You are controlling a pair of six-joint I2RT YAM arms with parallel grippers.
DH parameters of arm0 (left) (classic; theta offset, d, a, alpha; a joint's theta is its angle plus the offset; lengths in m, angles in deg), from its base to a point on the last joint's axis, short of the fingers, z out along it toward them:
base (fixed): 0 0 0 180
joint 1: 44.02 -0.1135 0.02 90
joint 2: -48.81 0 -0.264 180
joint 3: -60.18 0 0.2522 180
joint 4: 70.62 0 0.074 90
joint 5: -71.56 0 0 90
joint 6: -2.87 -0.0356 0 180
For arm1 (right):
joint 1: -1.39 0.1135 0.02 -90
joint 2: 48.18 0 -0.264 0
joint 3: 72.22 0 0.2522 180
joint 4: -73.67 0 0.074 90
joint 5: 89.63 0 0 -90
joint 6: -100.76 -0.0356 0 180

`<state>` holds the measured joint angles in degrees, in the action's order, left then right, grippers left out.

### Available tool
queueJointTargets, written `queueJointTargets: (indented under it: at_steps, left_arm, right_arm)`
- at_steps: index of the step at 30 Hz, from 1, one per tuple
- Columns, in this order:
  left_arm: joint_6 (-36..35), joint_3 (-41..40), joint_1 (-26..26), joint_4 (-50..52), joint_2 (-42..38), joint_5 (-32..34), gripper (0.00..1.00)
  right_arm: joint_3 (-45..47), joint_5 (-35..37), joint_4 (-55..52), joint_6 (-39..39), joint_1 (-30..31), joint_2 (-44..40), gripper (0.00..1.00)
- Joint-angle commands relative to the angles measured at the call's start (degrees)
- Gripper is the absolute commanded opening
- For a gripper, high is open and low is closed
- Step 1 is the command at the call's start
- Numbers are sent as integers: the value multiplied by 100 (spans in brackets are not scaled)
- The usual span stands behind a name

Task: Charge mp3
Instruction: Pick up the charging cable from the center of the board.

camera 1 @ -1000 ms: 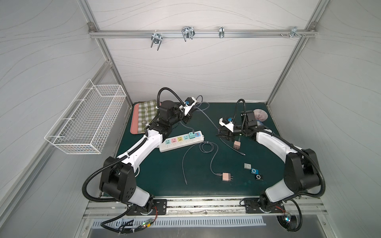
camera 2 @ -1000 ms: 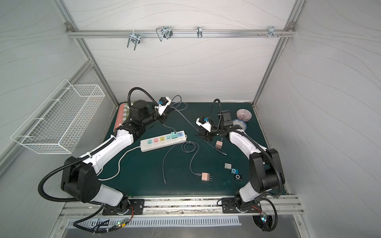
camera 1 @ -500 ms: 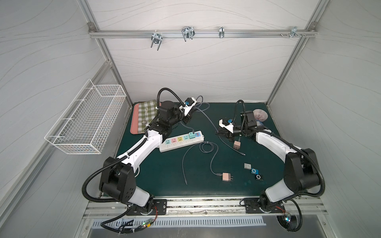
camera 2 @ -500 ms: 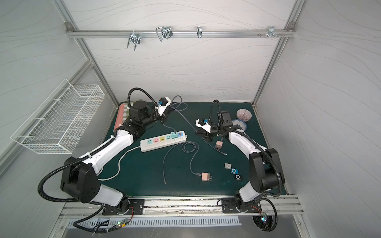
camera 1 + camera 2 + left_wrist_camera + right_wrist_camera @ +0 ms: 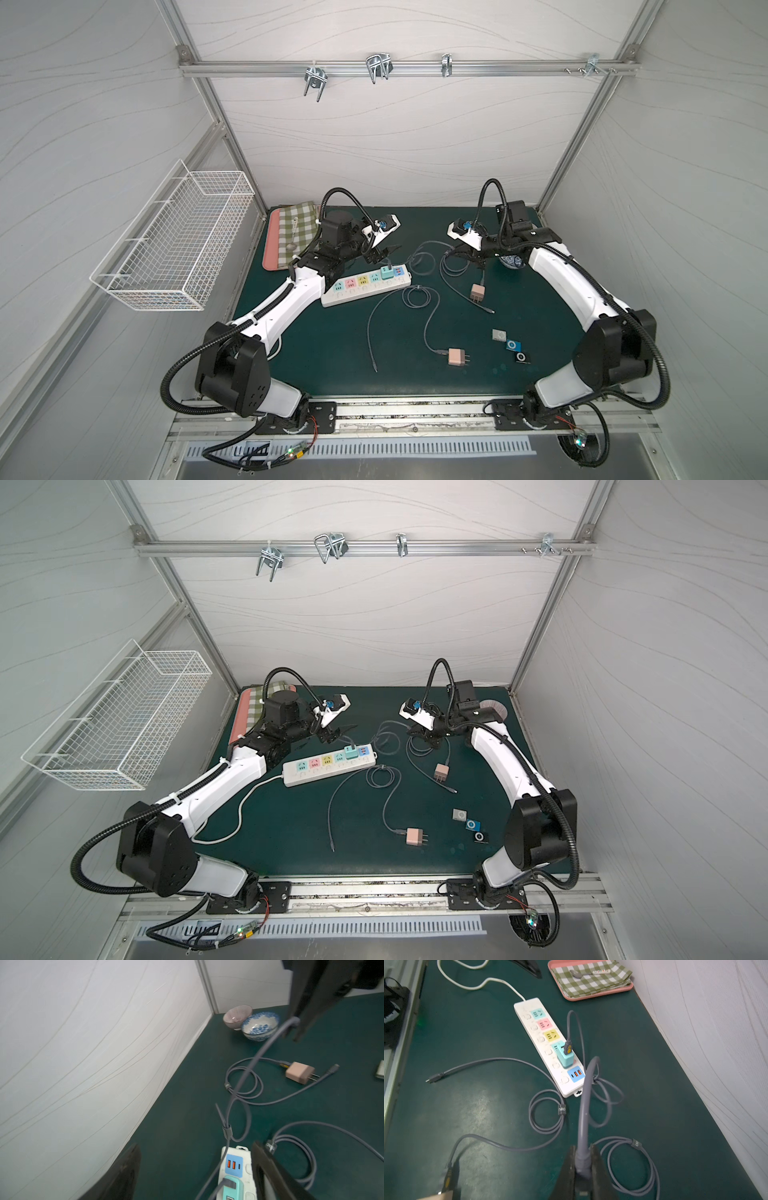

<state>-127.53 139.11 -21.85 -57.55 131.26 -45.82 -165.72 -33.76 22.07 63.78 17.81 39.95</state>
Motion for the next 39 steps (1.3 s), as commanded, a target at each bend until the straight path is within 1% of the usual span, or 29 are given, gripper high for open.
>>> queueJointTargets:
  at_steps: [1,5,11,14,18,23,32,36,39]
  left_arm:
    - [-582,520,39,691,-4,-1130,73]
    - [-467,897,199,786,414,-1604,68]
    - [-490,1442,573,917,1032,-1759,63]
    - [-336,1452,682,675,1189,-1784,61]
    - [20,1391,730,204,1341,-1897,58]
    - [44,1464,860,123,1510,-1818,51]
    - [147,1525,1019,-85,1722,-1626,30]
    - [124,1533,1078,-75,1740,-1579,12]
    - [69,1517,1116,-3,1715,-1548,5]
  right_arm:
    - [-235,297,-761,555,65,-30,0]
    - [-294,445,-847,1001,251,-138,0]
    - [-532,520,-925,1055,385,-218,0]
    - [-599,506,-968,1124,431,-273,0]
    - [-434,528,-820,1306,515,-457,0]
    - [-439,583,-862,1412,596,-526,0]
    - [-421,706,-879,1468,829,-622,0]
    - [-351,721,-809,1390,839,-614,0]
    - [-293,759,-744,1320,836,-621,0]
